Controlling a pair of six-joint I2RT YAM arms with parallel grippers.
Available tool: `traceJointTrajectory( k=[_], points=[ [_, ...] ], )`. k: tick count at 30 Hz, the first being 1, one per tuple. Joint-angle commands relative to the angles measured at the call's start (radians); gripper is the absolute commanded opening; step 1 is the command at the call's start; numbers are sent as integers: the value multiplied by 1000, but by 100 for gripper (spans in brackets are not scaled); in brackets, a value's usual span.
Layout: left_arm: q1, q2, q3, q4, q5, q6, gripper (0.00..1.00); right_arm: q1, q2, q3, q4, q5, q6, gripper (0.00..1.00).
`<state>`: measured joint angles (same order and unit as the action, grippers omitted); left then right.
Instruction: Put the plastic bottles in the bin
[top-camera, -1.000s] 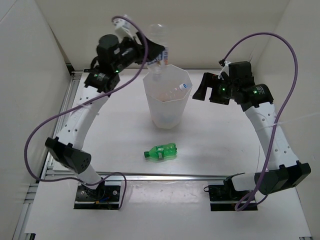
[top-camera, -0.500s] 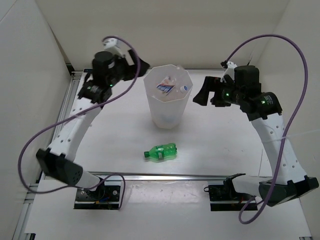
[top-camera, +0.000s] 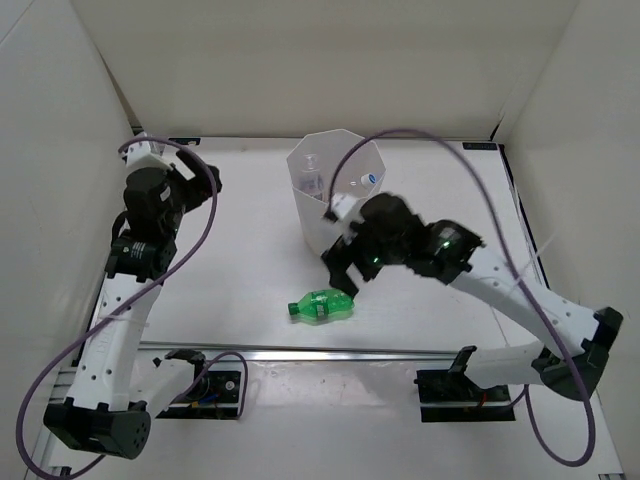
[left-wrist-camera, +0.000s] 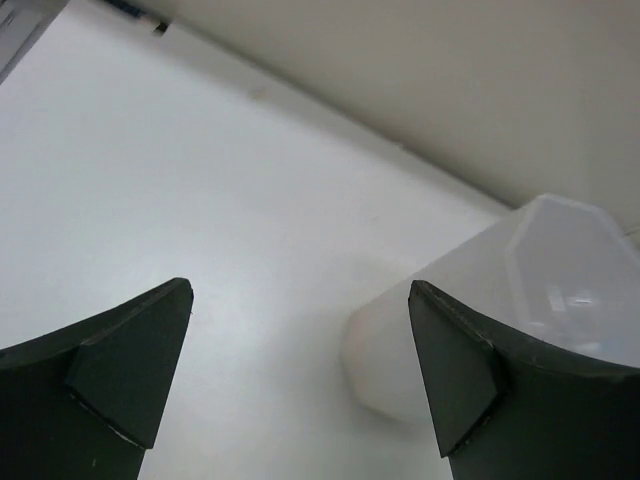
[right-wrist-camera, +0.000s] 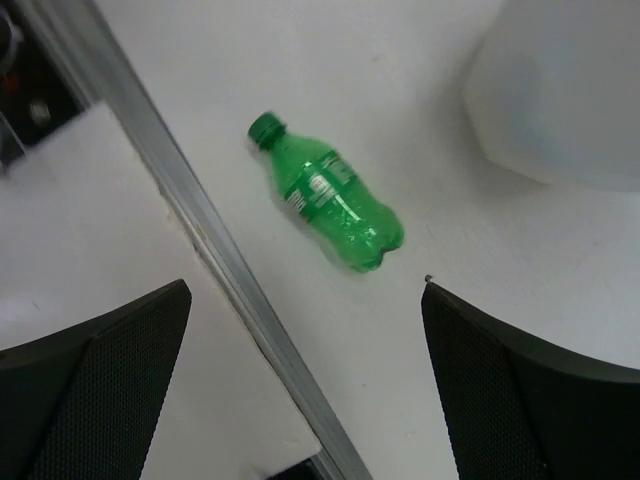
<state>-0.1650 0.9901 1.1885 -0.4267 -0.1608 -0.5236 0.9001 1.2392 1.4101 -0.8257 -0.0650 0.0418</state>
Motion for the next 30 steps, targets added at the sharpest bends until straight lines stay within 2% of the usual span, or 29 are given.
traceJointTrajectory(
  k=[1, 2, 4, 5, 7, 9, 12, 18, 30],
  points=[
    [36, -54, -70, -131, -83, -15, 100, 192, 32, -82, 114, 216, -166, 100],
    [51, -54, -70, -156, -130, -15, 100, 248, 73, -82, 114, 231, -187, 100],
    [64, -64, -82, -259, -207, -24, 100, 284, 132, -82, 128, 252, -233, 100],
    [74, -64, -82, -297, -292, -33, 100, 295, 200, -82, 128, 264, -249, 100],
    [74, -64, -82, -368, -353, -33, 100, 307, 267, -73, 128, 281, -258, 95],
    [84, -83, -104, -377, -401, -33, 100, 307, 338, -63, 143, 281, -270, 95],
    [84, -97, -104, -434, -387, -33, 100, 307, 359, -85, 236, 245, -292, 95],
    [84, -130, -113, -495, -275, -42, 100, 287, 462, -123, 310, 189, -301, 95],
    [84, -179, -113, -581, -327, -15, 100, 215, 554, -220, 353, 25, -155, 94]
  ],
)
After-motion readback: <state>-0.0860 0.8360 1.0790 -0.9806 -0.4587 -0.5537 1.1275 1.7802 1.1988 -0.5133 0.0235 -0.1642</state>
